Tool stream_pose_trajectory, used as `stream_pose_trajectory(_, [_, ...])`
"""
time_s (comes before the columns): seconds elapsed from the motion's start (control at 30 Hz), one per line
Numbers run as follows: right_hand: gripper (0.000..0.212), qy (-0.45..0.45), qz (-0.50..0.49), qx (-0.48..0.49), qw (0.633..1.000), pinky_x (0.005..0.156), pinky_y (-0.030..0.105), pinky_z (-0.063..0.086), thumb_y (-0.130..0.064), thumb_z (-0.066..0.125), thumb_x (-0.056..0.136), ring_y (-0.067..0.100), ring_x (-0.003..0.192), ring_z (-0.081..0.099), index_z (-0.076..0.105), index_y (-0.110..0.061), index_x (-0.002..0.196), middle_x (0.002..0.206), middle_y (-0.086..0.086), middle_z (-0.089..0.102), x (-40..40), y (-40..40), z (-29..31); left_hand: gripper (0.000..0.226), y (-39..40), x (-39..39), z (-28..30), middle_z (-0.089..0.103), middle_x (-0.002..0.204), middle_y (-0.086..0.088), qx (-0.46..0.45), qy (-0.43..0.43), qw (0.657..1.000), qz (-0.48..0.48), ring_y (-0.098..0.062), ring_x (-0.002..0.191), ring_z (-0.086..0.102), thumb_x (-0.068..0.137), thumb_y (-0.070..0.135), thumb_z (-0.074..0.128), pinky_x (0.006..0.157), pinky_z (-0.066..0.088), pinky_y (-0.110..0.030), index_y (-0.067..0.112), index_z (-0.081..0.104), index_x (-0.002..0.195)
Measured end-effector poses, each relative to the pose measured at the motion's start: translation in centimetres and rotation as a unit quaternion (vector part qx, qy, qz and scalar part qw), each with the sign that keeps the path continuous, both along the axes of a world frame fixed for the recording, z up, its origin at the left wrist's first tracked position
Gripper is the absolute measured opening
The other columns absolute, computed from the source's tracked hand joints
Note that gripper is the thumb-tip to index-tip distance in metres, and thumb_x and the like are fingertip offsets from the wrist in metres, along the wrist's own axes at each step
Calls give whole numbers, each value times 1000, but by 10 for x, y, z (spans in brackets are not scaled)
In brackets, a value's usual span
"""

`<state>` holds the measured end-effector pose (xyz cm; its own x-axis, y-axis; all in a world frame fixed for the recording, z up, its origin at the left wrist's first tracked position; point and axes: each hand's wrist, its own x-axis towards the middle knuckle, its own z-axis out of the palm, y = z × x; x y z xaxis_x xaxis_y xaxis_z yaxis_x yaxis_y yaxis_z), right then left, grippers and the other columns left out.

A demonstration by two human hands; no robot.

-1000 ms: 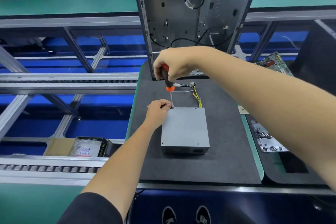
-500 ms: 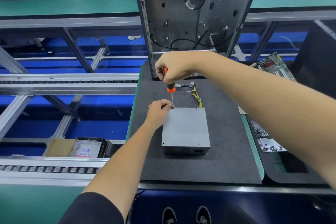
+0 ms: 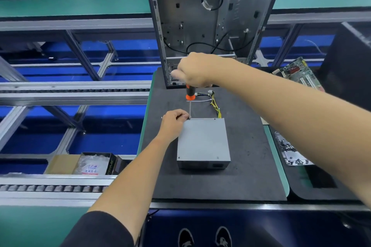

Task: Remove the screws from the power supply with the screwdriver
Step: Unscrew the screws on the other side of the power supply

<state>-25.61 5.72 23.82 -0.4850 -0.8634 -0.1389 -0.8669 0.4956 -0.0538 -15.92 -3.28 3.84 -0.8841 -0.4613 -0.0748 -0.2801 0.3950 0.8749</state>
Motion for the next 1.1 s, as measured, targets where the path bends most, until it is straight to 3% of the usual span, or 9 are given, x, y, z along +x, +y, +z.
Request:
stream_pose_trajectory(0.13, [8, -87, 50, 14, 995, 53, 28, 36, -24, 50, 93, 18, 65, 57, 52, -17, 91, 81, -3, 63, -5, 0, 4, 23, 0, 0, -1, 66, 80, 11, -1, -4, 1000, 3, -7, 81, 57, 94, 10, 53, 76, 41, -22, 20, 67, 78])
stream_pose_trajectory(0.27, [19, -186, 42, -8, 982, 53, 25, 39, -13, 64, 76, 10, 67, 54, 54, -20, 90, 81, -9, 56, -2, 7, 10, 23, 0, -1, -2, 67, 79, 11, 1, -7, 1000, 3, -3, 80, 56, 94, 11, 53, 83, 41, -27, 18, 68, 78])
stream_pose_trajectory(0.47, [26, 4, 11, 0, 1000, 48, 30, 29, -34, 35, 100, 21, 58, 52, 44, -12, 89, 74, 4, 51, -5, 1, -1, 24, 0, -1, -1, 65, 79, 11, -3, -8, 1000, 3, -4, 75, 55, 94, 10, 52, 66, 39, -15, 21, 67, 78])
stream_pose_trajectory(0.7, [20, -215, 64, -17, 974, 57, 24, 40, -3, 59, 74, 9, 72, 55, 54, -19, 85, 84, -6, 61, -4, 4, 10, 23, 1, -1, -1, 65, 77, 14, 4, -1, 1000, 5, 2, 77, 56, 94, 8, 52, 68, 37, -8, 16, 68, 80])
stream_pose_trajectory(0.77, [8, -173, 34, -26, 984, 55, 29, 44, -23, 58, 83, 17, 69, 63, 51, -19, 79, 77, -3, 62, -4, 3, 5, 24, 1, -1, -1, 66, 79, 12, 3, 2, 1000, 5, 1, 78, 56, 94, 8, 52, 68, 37, -7, 17, 68, 78])
stream_pose_trajectory(0.83, [34, -40, 17, -5, 999, 49, 28, 36, -43, 42, 95, 23, 57, 62, 45, -17, 73, 69, 3, 57, -4, 2, 2, 25, 1, -1, -1, 67, 80, 8, 0, 1, 1000, 8, -1, 75, 55, 94, 9, 52, 66, 38, -5, 20, 67, 76])
stream_pose_trajectory(0.9, [36, 29, 29, 14, 999, 47, 27, 31, -37, 36, 99, 23, 55, 58, 46, -13, 75, 65, 6, 56, -6, 0, -1, 26, 1, -2, -2, 67, 80, 7, -1, -5, 1000, 8, -2, 73, 54, 94, 10, 52, 65, 39, -7, 21, 66, 76])
stream_pose_trajectory(1.0, [7, -104, 68, 10, 992, 57, 29, 41, -17, 55, 88, 20, 74, 57, 51, -15, 94, 87, 1, 62, -6, -1, 4, 26, 1, -2, -2, 66, 79, 12, 5, -6, 1000, 11, -1, 77, 55, 94, 9, 51, 69, 38, -10, 20, 67, 77])
stream_pose_trajectory(1.1, [23, -204, 52, 3, 978, 65, 31, 47, -7, 62, 77, 16, 76, 56, 53, -17, 95, 90, -1, 61, -2, 4, 11, 25, 1, -1, -2, 66, 80, 11, 7, -6, 1000, 11, -1, 78, 56, 94, 9, 51, 72, 38, -10, 18, 68, 78])
